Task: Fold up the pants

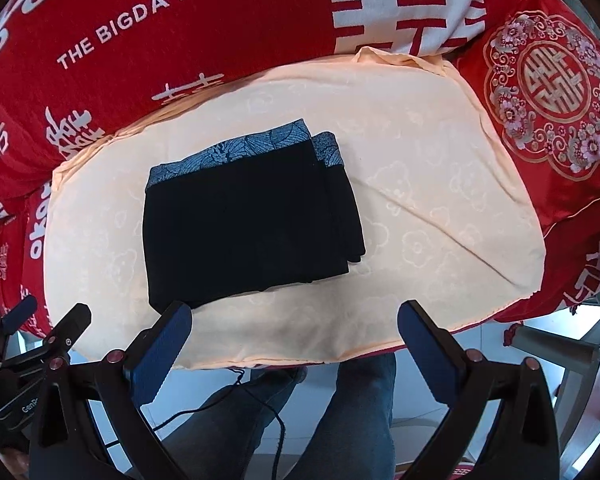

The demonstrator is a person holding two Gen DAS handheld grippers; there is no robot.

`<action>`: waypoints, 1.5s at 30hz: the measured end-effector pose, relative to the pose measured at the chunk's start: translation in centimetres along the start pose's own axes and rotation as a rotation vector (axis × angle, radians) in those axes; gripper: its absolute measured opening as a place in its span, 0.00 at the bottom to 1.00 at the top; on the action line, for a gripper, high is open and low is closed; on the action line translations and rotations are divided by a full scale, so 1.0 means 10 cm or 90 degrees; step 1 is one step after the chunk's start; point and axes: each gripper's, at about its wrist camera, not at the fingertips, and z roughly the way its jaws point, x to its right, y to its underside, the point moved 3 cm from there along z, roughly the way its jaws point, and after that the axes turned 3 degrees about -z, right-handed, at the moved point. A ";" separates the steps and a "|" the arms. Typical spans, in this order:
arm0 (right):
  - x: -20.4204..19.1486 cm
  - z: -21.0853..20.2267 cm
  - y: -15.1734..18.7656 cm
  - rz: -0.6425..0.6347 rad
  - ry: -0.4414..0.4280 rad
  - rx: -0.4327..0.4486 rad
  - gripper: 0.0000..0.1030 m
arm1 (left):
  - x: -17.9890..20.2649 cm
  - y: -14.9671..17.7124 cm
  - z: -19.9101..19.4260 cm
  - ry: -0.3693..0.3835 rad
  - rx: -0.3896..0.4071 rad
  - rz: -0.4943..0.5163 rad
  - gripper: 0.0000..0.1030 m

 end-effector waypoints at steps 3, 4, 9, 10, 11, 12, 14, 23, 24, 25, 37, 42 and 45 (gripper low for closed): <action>0.02 -0.05 0.00 -0.021 0.008 -0.007 1.00 | 0.07 -0.01 -0.04 0.003 -0.006 -0.020 1.00; 0.03 -0.07 0.01 -0.031 0.009 -0.008 1.00 | 0.09 -0.01 -0.06 -0.001 -0.005 -0.020 1.00; 0.10 -0.12 -0.02 -0.052 0.006 -0.016 1.00 | 0.16 -0.01 -0.13 -0.010 -0.003 -0.034 1.00; 0.11 -0.13 -0.03 -0.056 0.006 -0.019 1.00 | 0.17 0.00 -0.14 -0.012 -0.005 -0.036 1.00; 0.11 -0.13 -0.04 -0.059 0.006 -0.019 1.00 | 0.18 0.01 -0.15 -0.013 -0.006 -0.036 1.00; 0.11 -0.14 -0.04 -0.062 0.006 -0.018 1.00 | 0.18 0.02 -0.15 -0.014 -0.008 -0.037 1.00; 0.09 -0.17 -0.07 -0.071 0.004 -0.015 1.00 | 0.19 0.04 -0.15 -0.014 -0.012 -0.038 1.00; 0.00 -0.22 -0.14 -0.099 0.007 -0.005 1.00 | 0.18 0.03 -0.19 -0.017 -0.011 -0.045 1.00; 0.00 -0.22 -0.14 -0.100 0.006 -0.005 1.00 | 0.17 0.03 -0.19 -0.018 -0.011 -0.044 1.00; -0.01 -0.21 -0.13 -0.101 0.007 -0.006 1.00 | 0.17 0.03 -0.19 -0.017 -0.010 -0.044 1.00; -0.04 -0.23 -0.11 -0.105 0.010 -0.004 1.00 | 0.17 0.04 -0.23 -0.023 -0.005 -0.042 1.00; -0.04 -0.23 -0.09 -0.105 0.013 -0.002 1.00 | 0.17 0.04 -0.24 -0.022 -0.007 -0.039 1.00; -0.03 -0.23 -0.08 -0.101 0.013 -0.001 1.00 | 0.18 0.04 -0.25 -0.024 -0.004 -0.036 1.00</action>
